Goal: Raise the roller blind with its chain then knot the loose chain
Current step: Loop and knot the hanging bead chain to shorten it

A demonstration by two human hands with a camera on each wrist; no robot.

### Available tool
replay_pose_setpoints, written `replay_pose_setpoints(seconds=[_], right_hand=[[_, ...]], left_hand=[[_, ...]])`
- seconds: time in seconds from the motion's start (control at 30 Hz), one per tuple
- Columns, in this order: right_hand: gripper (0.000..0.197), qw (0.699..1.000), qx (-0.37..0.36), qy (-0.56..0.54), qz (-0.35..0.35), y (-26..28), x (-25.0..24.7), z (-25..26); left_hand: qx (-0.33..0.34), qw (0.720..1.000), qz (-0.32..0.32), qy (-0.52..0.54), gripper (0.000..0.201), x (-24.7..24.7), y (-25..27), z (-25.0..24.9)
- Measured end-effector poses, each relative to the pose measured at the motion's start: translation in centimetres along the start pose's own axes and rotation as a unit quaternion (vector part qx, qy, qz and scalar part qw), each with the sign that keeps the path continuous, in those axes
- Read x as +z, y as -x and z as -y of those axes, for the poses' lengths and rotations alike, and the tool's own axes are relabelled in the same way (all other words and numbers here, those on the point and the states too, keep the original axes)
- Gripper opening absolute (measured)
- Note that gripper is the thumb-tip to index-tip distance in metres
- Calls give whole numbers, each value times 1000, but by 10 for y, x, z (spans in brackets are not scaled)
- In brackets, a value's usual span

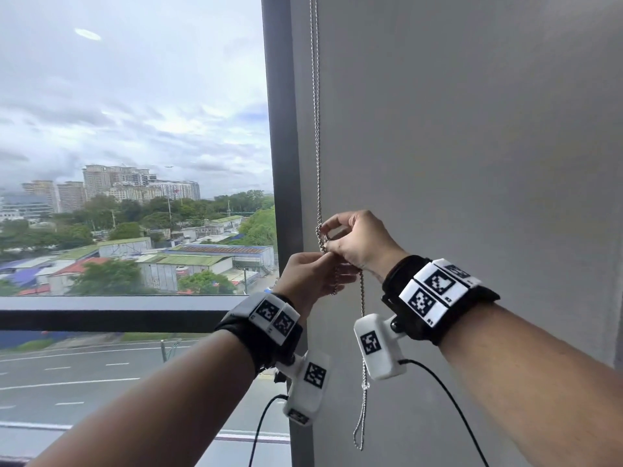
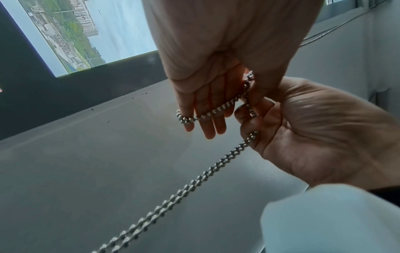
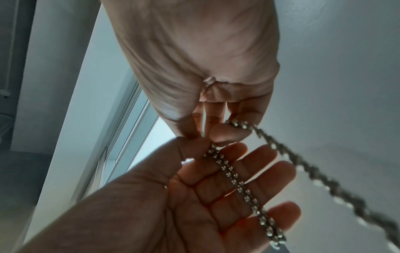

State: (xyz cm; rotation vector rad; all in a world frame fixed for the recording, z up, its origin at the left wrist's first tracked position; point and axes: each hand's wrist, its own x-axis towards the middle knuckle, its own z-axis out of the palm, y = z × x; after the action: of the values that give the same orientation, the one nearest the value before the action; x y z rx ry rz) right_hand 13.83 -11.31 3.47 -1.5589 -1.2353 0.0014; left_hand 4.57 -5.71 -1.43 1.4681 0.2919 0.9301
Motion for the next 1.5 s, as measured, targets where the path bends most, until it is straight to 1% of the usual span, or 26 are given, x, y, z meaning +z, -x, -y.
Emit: replay_pose_setpoints(seconds=[0.13, 0.23, 0.3, 0.37, 0.43, 0.5, 0.57, 0.6, 0.7, 0.8, 0.9, 0.97, 1.03, 1.1, 1.23, 1.33, 1.43, 1.5], right_hand=[[17, 1000, -13, 14, 2, 2, 0, -1], [18, 1000, -11, 18, 3, 3, 0, -1], [20, 999, 5, -28, 17, 5, -2, -1], [21, 993, 35, -105, 45, 9, -5, 0], [19, 978, 67, -182, 71, 12, -9, 4], [24, 961, 89, -246, 90, 14, -12, 7], [32, 951, 103, -274, 99, 15, -11, 9], [33, 951, 105, -273, 99, 17, -10, 9], [28, 960, 96, -249, 82, 17, -3, 4], [23, 964, 93, -237, 74, 14, -1, -1], [27, 970, 83, -218, 60, 11, 1, -4], [29, 982, 62, -176, 35, 9, 3, -4], [24, 991, 35, -126, 4, 8, 5, -3], [21, 996, 8, -88, -10, 7, 8, -2], [22, 1000, -18, -20, 9, 6, 11, -2], [29, 998, -41, 47, 30, 8, 10, -3], [31, 994, -73, 76, 26, 9, 7, -7], [33, 996, -72, 59, 13, 6, 5, -11]], left_hand=[[10, 1000, -17, 20, 30, 1, 0, 3], [-1, 998, -34, 49, 25, -1, -1, 3], [-12, 998, -30, 45, 23, -5, -1, 0], [-16, 1000, -25, 7, 25, -8, -2, -3], [-16, 999, -19, -21, 26, -10, -2, -6], [-12, 999, -16, -30, 24, -11, -3, -9], [-12, 999, -9, -36, 26, -12, -3, -10], [-16, 999, -7, -40, 27, -12, -3, -10], [-23, 998, -4, -54, 27, -11, -3, -10], [-25, 998, -7, -62, 22, -12, -3, -9], [-25, 998, -10, -62, 20, -11, -4, -9], [-24, 998, -12, -58, 20, -10, -3, -9], [-28, 998, -15, -46, 22, -10, -3, -8], [-36, 999, -16, -33, 23, -9, -3, -7], [-38, 999, -3, -36, 16, -9, -1, -8], [-19, 998, 10, -59, 10, -12, 2, -10], [-14, 997, 21, -67, 26, -17, 1, -13], [-14, 997, 29, -65, 34, -19, 0, -17]])
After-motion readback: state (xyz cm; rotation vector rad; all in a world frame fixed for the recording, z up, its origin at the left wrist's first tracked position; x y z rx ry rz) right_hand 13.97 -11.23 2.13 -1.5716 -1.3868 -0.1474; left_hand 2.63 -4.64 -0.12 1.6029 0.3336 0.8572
